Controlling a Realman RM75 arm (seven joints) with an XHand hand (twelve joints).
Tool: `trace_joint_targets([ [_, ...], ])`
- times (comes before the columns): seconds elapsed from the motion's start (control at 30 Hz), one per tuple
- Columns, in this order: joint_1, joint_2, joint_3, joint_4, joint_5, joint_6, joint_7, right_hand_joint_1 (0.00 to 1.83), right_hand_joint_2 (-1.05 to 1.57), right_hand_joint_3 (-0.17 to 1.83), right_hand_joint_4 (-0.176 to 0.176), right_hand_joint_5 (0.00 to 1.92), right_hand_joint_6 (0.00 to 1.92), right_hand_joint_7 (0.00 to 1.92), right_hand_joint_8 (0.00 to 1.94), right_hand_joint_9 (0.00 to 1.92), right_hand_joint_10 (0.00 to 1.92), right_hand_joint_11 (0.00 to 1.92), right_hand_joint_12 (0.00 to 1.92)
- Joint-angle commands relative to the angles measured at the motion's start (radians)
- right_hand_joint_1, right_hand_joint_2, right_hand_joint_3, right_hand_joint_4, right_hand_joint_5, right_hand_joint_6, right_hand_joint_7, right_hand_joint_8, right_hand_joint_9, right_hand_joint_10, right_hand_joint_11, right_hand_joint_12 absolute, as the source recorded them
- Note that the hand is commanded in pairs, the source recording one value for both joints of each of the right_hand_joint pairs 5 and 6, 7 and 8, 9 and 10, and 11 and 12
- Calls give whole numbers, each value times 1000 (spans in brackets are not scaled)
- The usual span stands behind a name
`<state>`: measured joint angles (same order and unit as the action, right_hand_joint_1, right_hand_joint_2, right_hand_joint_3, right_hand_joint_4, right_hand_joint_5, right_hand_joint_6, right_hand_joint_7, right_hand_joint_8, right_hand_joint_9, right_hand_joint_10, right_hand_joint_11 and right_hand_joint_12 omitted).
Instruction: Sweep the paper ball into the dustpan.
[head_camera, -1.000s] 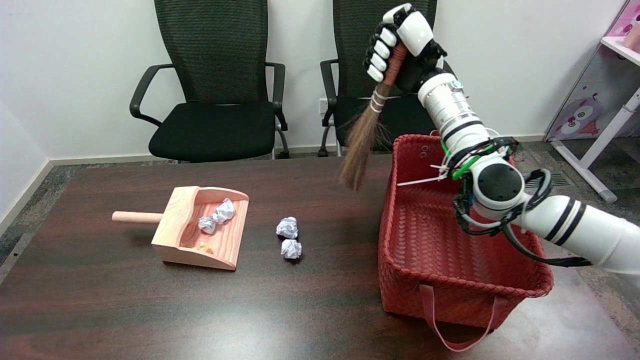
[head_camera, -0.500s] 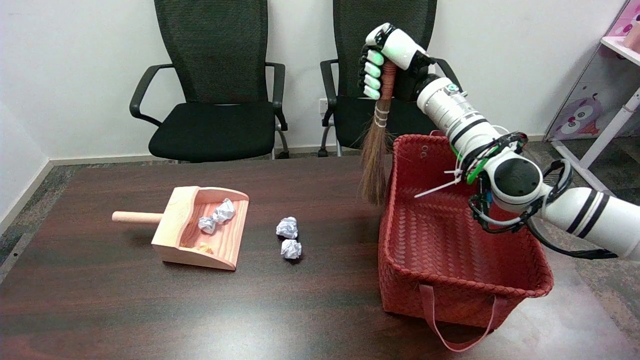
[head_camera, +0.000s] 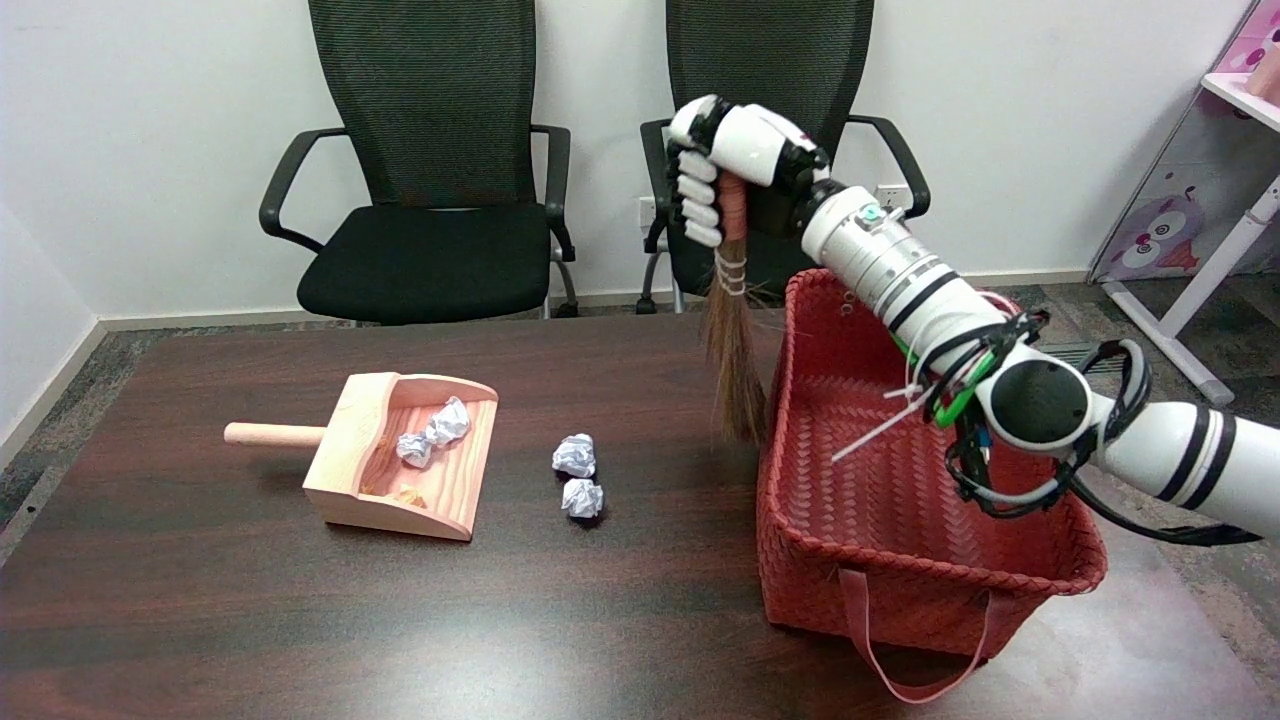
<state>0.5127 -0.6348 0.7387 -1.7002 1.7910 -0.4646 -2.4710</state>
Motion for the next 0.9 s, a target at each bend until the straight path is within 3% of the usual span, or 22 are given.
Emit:
trace_joint_targets([
  [0.03, -17, 5, -45, -110, -160, 151, -20, 865, 1571, 1833, 18, 1920, 1920, 1920, 1920, 1920, 1920, 1920, 1920],
  [0.17, -19, -38, -76, -86, -181, 156, -20, 864, 1571, 1833, 19, 1920, 1920, 1920, 1920, 1920, 1920, 1920, 1920],
  [0.5, -17, -51, -104, -92, -264, 183, -52, 869, 1571, 1833, 19, 1920, 1920, 1920, 1920, 1920, 1920, 1920, 1920],
  [0.9, -4, -251, -59, 72, -414, 309, -89, 873, 1571, 1833, 18, 1920, 1920, 1920, 1920, 1920, 1920, 1920, 1920],
])
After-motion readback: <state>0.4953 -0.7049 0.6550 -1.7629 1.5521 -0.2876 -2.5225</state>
